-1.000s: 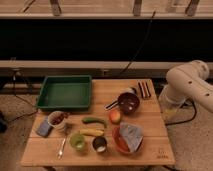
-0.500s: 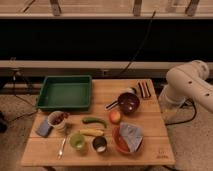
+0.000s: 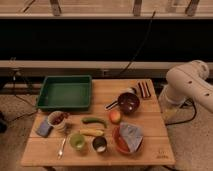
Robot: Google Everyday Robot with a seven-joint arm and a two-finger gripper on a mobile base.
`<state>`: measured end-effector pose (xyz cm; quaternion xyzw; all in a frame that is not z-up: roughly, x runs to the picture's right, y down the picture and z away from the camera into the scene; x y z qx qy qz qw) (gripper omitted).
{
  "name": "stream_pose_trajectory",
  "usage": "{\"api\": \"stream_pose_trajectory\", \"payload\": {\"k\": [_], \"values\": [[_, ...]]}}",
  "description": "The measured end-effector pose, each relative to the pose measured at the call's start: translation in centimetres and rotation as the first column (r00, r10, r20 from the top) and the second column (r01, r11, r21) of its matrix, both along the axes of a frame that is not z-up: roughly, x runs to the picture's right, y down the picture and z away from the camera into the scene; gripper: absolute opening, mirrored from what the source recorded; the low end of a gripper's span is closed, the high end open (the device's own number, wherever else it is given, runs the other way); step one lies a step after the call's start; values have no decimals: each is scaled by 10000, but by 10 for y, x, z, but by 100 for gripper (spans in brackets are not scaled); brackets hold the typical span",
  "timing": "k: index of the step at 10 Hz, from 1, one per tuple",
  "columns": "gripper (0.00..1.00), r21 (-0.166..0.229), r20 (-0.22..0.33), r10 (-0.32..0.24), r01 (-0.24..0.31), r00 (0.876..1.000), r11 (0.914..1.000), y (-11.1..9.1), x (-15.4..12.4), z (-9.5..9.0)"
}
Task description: Place fork in plastic cup
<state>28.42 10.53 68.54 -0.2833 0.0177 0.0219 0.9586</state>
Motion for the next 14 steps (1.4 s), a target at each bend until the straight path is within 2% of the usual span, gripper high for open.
{"api": "stream_pose_trajectory", "payload": {"k": [1,3,4,6,7,11,12,13,14], "values": [[65,-71,244,-31,33,9997,10000,-3,-1,2],[65,-314,1128,-184,221,9935,9993,-16,-23,17],[65,-416,1555,-343,412,9872,9983,-22,-40,24],[65,-499,2555,-846,1005,9631,9937,-35,-93,39],[65,-478,2938,-1097,1292,9495,9905,-38,-116,43],[65,-95,4205,-2181,2447,8807,9696,-41,-203,56],[65,18,4587,-2496,2800,8528,9600,-40,-232,64],[65,78,4792,-2662,2993,8363,9541,-39,-248,68],[65,157,5074,-2890,3267,8118,9450,-37,-269,72]]}}
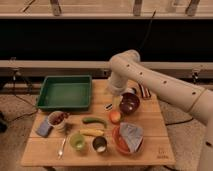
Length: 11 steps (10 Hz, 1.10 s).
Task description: Place fork in plastic cup
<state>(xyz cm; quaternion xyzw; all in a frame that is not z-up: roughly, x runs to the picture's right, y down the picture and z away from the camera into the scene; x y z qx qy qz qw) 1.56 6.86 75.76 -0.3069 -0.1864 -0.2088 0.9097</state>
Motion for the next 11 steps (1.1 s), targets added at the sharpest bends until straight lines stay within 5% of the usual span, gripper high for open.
{"api": "stream_pose_trajectory", "payload": {"k": [5,11], "values": [[65,-275,1411,-1446,1499,9794,9883,25,-78,13],[65,-932,2460,-2119,2407,9458,9661,66,-118,24]]}}
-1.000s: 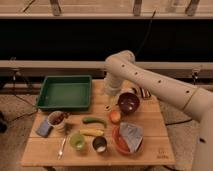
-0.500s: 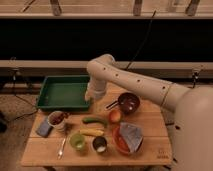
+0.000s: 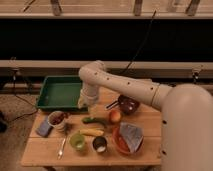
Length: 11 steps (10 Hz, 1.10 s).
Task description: Place fork in plastic cup
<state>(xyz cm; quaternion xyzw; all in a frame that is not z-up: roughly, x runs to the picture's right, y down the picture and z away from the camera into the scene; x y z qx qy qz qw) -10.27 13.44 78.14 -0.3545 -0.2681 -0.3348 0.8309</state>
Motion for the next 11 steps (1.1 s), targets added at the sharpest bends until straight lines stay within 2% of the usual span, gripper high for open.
{"api": "stream_pose_trajectory", "payload": {"k": [2,7,11], "values": [[65,-166,277,-143,148,9995,9998,8,-10,0],[65,-201,869,-478,497,9951,9986,21,-49,-6],[65,-220,842,-455,475,9954,9986,22,-48,-5]]}}
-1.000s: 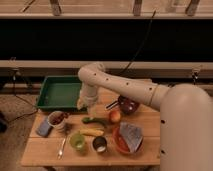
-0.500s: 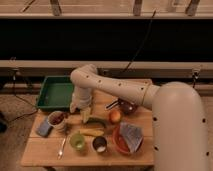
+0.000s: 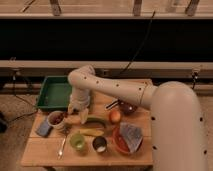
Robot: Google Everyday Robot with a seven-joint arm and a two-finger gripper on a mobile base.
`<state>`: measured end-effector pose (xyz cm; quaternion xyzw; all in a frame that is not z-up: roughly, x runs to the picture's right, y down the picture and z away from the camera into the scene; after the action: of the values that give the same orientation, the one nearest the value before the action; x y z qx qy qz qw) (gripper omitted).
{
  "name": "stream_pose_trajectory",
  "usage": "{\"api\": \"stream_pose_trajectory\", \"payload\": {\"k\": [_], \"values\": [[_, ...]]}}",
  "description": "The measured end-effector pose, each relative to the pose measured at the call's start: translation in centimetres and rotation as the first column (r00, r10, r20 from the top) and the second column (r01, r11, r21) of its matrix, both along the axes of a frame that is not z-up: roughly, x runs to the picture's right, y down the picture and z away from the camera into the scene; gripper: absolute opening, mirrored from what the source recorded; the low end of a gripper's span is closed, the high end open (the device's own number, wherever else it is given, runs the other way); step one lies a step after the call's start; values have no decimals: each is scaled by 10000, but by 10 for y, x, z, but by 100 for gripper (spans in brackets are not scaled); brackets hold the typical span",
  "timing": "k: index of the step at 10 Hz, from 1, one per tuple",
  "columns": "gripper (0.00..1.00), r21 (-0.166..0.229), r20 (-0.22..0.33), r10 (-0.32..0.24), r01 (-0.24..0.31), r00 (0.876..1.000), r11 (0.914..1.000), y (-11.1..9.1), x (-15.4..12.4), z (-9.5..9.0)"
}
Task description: Place fork in plastic cup
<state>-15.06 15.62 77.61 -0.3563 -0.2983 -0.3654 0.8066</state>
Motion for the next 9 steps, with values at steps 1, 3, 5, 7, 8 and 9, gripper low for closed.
{"api": "stream_pose_trajectory", "payload": {"k": [1,3,5,7,8,9], "values": [[65,2,4,-2,2,10000,10000,0,0,0],[65,1,19,-21,21,10000,10000,0,-2,0],[65,-31,149,39,-39,9999,10000,0,-3,2],[65,-251,579,209,-194,9981,9995,1,-9,16],[65,-339,875,214,-185,9959,9993,3,-18,29],[65,-346,1046,202,-167,9943,9993,1,-26,35]]}}
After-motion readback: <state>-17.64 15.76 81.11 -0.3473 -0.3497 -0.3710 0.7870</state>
